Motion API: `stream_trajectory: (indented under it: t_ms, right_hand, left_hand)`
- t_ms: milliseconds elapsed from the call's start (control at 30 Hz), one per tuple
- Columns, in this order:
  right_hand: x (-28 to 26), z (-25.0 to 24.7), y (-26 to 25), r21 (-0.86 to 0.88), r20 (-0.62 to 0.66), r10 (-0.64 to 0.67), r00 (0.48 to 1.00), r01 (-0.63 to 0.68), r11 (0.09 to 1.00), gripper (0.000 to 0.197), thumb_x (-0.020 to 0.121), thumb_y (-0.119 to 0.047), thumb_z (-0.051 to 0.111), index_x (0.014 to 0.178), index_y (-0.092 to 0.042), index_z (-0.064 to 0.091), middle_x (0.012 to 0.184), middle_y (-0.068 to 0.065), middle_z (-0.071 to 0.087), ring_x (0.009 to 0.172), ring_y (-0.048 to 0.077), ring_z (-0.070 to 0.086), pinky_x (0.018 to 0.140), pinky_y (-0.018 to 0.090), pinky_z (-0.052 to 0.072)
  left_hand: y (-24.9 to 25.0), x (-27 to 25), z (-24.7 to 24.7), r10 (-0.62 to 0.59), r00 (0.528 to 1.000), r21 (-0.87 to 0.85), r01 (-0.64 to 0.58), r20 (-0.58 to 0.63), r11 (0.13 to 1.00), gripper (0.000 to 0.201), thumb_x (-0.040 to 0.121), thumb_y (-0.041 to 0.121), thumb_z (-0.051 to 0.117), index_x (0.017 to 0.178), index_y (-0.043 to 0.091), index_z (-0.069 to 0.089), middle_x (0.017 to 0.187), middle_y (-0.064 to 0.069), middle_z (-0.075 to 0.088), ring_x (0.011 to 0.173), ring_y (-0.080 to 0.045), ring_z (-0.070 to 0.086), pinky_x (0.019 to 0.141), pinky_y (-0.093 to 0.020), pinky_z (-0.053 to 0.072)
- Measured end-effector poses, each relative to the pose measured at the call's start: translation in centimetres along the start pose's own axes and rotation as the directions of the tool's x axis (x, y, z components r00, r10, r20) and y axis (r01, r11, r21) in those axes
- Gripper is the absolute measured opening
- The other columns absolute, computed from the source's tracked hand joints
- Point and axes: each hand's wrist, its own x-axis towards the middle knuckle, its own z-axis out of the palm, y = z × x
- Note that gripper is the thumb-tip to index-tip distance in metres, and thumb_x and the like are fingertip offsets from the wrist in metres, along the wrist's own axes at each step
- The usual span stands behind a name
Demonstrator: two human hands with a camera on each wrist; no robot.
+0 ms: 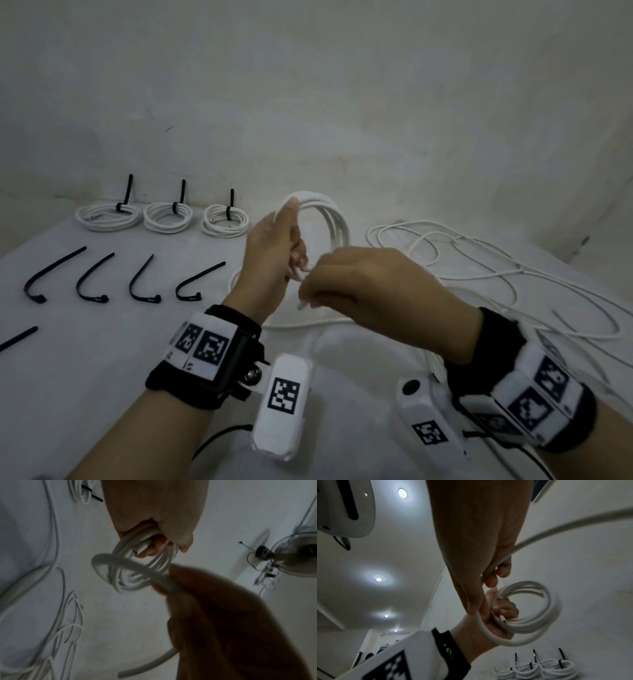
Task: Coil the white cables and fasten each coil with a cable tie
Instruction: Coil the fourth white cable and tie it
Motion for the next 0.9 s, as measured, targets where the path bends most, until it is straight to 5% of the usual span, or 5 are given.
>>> stream_trajectory:
  t_ms: [133,200,300,600,900]
  right_hand:
    - [1.5,-0.7,1.0,0.143,-0.174,0.145,0.974,-0.121,0.982,0.016,0.077,-0.013,0.073,0.078,-0.007,0.058,0.074,-0.007,0.050,0.061,0.005,0.037,0.056,0.019,0.038]
    - [1.6,-0.9,1.7,0.187,-0.241,0.200,0.950,-0.157,0.970,0.021,0.075,-0.015,0.076,0.075,-0.008,0.056,0.072,-0.008,0.047,0.059,0.002,0.039,0.058,0.011,0.033]
    - [1.4,-0.7,2.2,0.199,-0.303,0.245,0.921,-0.191,0.961,0.022,0.078,-0.019,0.076,0.075,-0.007,0.058,0.071,-0.007,0.048,0.059,0.004,0.042,0.060,0.009,0.033]
    - [1.1,0.4,2.8,0.146,-0.351,0.270,0.897,-0.232,0.962,0.017,0.082,-0.013,0.072,0.078,-0.004,0.058,0.076,-0.001,0.048,0.064,0.009,0.039,0.062,0.008,0.033]
    - [-0.8,-2.2,6.0,-0.153,-0.286,0.114,0.951,-0.163,0.975,0.021,0.090,-0.021,0.056,0.092,-0.007,0.071,0.083,0.006,0.059,0.073,0.023,0.053,0.063,0.033,0.043]
  left_hand:
    - [-0.8,-1.0,0.3,0.060,0.970,0.258,-0.122,0.236,0.958,0.037,0.097,0.037,0.044,0.063,0.023,0.052,0.055,0.012,0.053,0.053,0.000,0.049,0.052,-0.019,0.043]
    - [-0.5,-1.3,0.5,-0.047,0.969,0.231,-0.011,0.243,0.973,0.046,0.101,0.028,0.040,0.056,0.023,0.048,0.045,0.009,0.042,0.041,-0.004,0.040,0.043,-0.020,0.035]
    - [0.1,-1.3,0.6,-0.197,0.929,0.007,0.205,0.314,0.979,0.048,0.096,0.043,0.039,0.055,0.020,0.047,0.042,0.007,0.030,0.033,-0.005,0.026,0.036,-0.017,0.025]
    - [0.4,-1.5,0.5,-0.229,0.895,0.088,0.211,0.384,0.973,0.049,0.071,0.065,0.044,0.056,0.018,0.036,0.049,0.007,0.022,0.037,-0.004,0.018,0.036,-0.015,0.019]
    - [1.1,-1.4,0.0,-0.350,0.847,0.251,0.266,0.399,0.931,0.040,0.073,0.043,0.060,0.064,0.018,0.030,0.049,0.006,0.019,0.036,-0.004,0.015,0.033,-0.012,0.016]
